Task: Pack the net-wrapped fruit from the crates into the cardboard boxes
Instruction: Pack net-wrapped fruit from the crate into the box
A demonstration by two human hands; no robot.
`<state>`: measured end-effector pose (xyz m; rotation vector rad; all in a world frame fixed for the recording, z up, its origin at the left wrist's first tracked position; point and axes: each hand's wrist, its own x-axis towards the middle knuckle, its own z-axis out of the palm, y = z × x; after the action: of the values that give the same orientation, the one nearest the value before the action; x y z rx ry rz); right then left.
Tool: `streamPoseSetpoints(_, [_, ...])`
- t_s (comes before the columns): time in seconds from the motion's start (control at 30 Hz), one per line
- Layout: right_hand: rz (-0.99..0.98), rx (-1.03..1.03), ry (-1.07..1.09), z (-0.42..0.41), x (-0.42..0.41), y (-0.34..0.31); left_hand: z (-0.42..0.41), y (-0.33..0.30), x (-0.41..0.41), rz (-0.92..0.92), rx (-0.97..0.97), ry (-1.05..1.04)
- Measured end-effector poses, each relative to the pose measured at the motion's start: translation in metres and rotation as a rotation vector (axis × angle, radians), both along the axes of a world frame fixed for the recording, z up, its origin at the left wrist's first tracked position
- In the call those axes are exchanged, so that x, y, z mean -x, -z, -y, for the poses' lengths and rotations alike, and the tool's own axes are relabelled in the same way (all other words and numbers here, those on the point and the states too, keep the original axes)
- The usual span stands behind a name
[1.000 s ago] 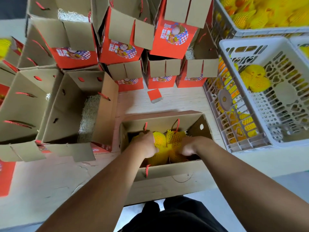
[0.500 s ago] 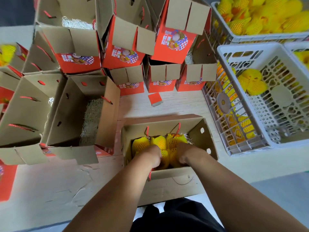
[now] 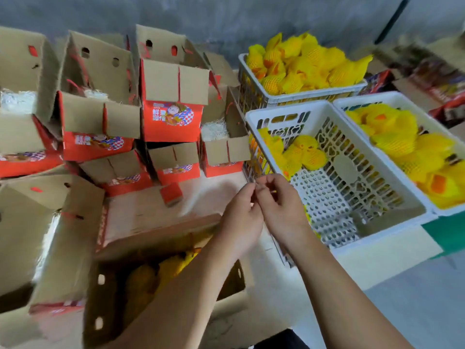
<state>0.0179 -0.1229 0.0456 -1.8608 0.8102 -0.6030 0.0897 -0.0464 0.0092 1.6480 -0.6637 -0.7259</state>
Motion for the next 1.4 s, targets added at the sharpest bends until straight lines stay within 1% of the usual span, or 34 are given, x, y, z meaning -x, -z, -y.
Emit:
streamPoseSetpoints(0.13, [-0.019,0.048,0.086,0.084,0.021,0.011,0.097,0.001,0.009,0.158,-0.014,0.042])
streamPoseSetpoints(0.17, [-0.041,0.059,0.093,0.109,0.026,0.016,0.121,0.003,0.009,0.234,-0.029,0.058])
streamPoseSetpoints(0.2, [-0.073,0.070,0.089,0.130,0.029,0.022,0.139,0.006,0.004,0.363,-0.066,0.066])
streamPoseSetpoints(0.27, [-0.196,0.090,0.039,0.184,0.032,0.038,0.178,0.015,-0.012,0.749,-0.239,0.078])
streamPoseSetpoints(0.3, [-0.286,0.110,-0.002,0.208,0.030,0.048,0.190,0.018,-0.021,0.873,-0.330,0.089])
streamPoseSetpoints(0.33, [-0.377,0.131,-0.045,0.233,0.026,0.058,0.198,0.021,-0.028,0.938,-0.414,0.091])
streamPoseSetpoints(0.4, [-0.516,0.184,-0.119,0.277,0.009,0.077,0.207,0.026,-0.035,0.998,-0.538,0.069])
streamPoseSetpoints(0.47, [-0.611,0.292,-0.186,0.311,-0.014,0.092,0.209,0.029,-0.034,1.029,-0.598,0.071])
streamPoseSetpoints(0.57, [-0.742,0.516,-0.304,0.339,-0.044,0.107,0.207,0.027,-0.033,1.044,-0.651,0.068])
streamPoseSetpoints(0.67, [-0.922,0.878,-0.514,0.345,-0.063,0.122,0.208,0.024,-0.032,1.067,-0.721,0.100])
streamPoseSetpoints(0.7, [-0.976,0.974,-0.554,0.344,-0.068,0.126,0.209,0.022,-0.031,1.061,-0.739,0.100])
streamPoseSetpoints(0.73, [-1.013,1.033,-0.568,0.344,-0.072,0.129,0.210,0.021,-0.031,1.054,-0.755,0.098])
streamPoseSetpoints(0.8, [-1.048,1.082,-0.564,0.344,-0.077,0.136,0.211,0.019,-0.030,1.033,-0.798,0.097])
streamPoseSetpoints(0.87, [-1.028,1.125,-0.585,0.345,-0.077,0.141,0.212,0.018,-0.030,1.017,-0.835,0.099])
streamPoseSetpoints(1.0, [-0.975,1.126,-0.618,0.350,-0.071,0.146,0.212,0.019,-0.029,1.001,-0.862,0.114])
streamPoseSetpoints(1.07, [-0.978,1.149,-0.603,0.353,-0.069,0.145,0.213,0.019,-0.029,1.002,-0.881,0.122])
streamPoseSetpoints(1.13, [-0.950,1.105,-0.560,0.359,-0.067,0.143,0.214,0.019,-0.029,1.007,-0.890,0.128])
streamPoseSetpoints(1.33, [-0.703,0.813,-0.209,0.373,-0.047,0.121,0.213,0.018,-0.029,1.021,-0.874,0.151])
streamPoseSetpoints(1.37, [-0.636,0.722,-0.168,0.370,-0.043,0.115,0.213,0.020,-0.029,1.027,-0.872,0.160])
streamPoseSetpoints(1.4, [-0.539,0.579,-0.147,0.366,-0.041,0.107,0.213,0.021,-0.029,1.031,-0.876,0.168])
